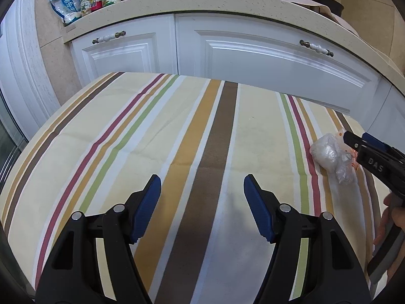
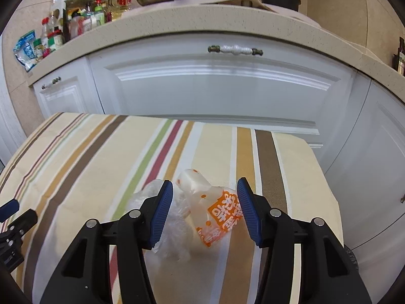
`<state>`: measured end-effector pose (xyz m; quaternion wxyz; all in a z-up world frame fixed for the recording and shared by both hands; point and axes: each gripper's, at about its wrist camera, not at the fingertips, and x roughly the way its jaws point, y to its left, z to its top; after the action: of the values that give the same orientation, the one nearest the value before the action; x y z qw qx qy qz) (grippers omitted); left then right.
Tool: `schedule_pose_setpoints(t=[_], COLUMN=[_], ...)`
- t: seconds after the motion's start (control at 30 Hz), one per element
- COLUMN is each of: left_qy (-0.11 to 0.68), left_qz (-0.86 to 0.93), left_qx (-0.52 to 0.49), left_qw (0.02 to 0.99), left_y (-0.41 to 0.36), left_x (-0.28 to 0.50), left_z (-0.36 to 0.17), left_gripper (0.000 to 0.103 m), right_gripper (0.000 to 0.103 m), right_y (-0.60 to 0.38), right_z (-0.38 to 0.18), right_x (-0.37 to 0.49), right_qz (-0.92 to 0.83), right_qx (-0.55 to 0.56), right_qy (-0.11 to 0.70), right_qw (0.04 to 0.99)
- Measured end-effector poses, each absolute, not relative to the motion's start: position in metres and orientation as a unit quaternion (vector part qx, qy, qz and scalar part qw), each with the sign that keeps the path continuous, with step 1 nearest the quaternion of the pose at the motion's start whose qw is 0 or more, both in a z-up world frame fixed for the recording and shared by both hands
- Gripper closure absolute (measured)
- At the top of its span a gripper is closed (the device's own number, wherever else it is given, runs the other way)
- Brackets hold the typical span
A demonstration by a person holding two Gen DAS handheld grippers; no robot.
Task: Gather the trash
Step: 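Move both grippers back to the table and grasp the orange-printed bag with the right gripper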
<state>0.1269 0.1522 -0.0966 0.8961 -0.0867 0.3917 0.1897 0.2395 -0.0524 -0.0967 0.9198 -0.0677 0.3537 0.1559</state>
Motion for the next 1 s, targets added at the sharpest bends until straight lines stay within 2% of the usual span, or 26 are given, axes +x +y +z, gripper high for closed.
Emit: schedule_pose_setpoints(t=[0.17,0.27,0.33,0.6,0.7,1.0], left_qy=[0.394,0.396,0.397,0.392,0.387,0.385], left_qz=[0.18,0.175,0.17,0.135,0.119,0.078], left_qx=[-0.087,-0.087,-0.089,-0.086,-0.083,-0.064], left_qw=[0.897,0.898,0.898,0.906,0.911,0.917], left_y=[0.146,0.14,0.137,0.104,0.088,0.042], left_x=[0.129,0.131,0.133,0.144,0.151,0.184], left_z=[-0.098,-0.099,-0.099,-0.092,-0.089,-0.092], left_gripper=[0.037,0.037,0.037,0.037,0.031,0.026], right_gripper=[0.052,0.074,0.078,0.08,0.08,0.08], right_y=[-0.059,-0.063,-0.066,-0.088,-0.102,-0.141], right_z=[-0.109,-0.113,-0.115,-0.103,-0.1,-0.098], right_x=[0.248,0.249,0.246,0.227,0.222,0.202], right_qz=[0.155,0.165,0.167,0.157,0.149,0.129], right_qx=[-0.059,-0.048,-0.046,-0.036,-0.026,-0.006], right_qy=[0.382,0.395,0.397,0.379,0.375,0.37], right_qw=[0.909,0.902,0.901,0.911,0.914,0.92])
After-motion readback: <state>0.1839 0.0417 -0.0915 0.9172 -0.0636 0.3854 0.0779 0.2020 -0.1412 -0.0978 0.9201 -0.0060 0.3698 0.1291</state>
